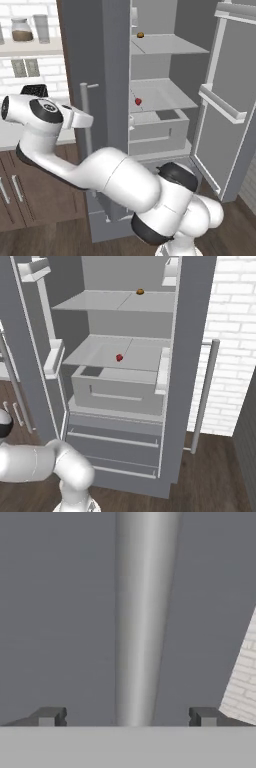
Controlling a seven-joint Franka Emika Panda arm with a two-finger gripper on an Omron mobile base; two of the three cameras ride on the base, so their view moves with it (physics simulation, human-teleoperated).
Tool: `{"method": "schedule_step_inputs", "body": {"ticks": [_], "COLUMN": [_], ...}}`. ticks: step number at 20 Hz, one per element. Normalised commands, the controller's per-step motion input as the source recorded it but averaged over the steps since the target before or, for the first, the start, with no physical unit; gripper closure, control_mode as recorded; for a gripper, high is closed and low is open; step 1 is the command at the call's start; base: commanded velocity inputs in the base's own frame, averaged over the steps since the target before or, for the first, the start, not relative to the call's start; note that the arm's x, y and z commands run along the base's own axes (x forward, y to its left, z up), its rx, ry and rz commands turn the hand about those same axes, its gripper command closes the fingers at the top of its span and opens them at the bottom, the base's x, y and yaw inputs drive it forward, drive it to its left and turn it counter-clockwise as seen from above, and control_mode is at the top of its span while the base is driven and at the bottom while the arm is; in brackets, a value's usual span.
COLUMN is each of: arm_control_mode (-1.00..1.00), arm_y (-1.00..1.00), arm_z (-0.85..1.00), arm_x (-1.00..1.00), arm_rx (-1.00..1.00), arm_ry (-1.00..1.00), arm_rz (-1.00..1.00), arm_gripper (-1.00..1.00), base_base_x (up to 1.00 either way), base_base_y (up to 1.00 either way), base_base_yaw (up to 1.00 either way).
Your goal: Take the strawberry from the fridge and place it on top of the pancake, located on the dining counter.
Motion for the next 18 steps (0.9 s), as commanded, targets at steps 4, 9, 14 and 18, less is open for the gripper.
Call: {"method": "schedule_step_inputs", "body": {"ticks": [4, 9, 14, 18], "arm_control_mode": [-1.00, -1.00, -1.00, -1.00], "arm_y": [0.13, 0.30, -0.37, -0.72], "arm_z": [-0.09, -0.04, 0.00, 0.00], "arm_x": [-0.29, -0.05, -0.93, -1.00], "arm_rx": [-0.02, -0.01, 0.11, 0.32], "arm_ry": [-0.11, -0.07, 0.00, 0.00], "arm_rz": [0.00, 0.01, 0.10, 0.34], "arm_gripper": [-1.00, -1.00, -1.00, -1.00], "base_base_x": [0.00, 0.00, 0.00, 0.00], "base_base_y": [0.00, 0.00, 0.00, 0.00], "base_base_yaw": [0.00, 0.00, 0.00, 0.00]}}
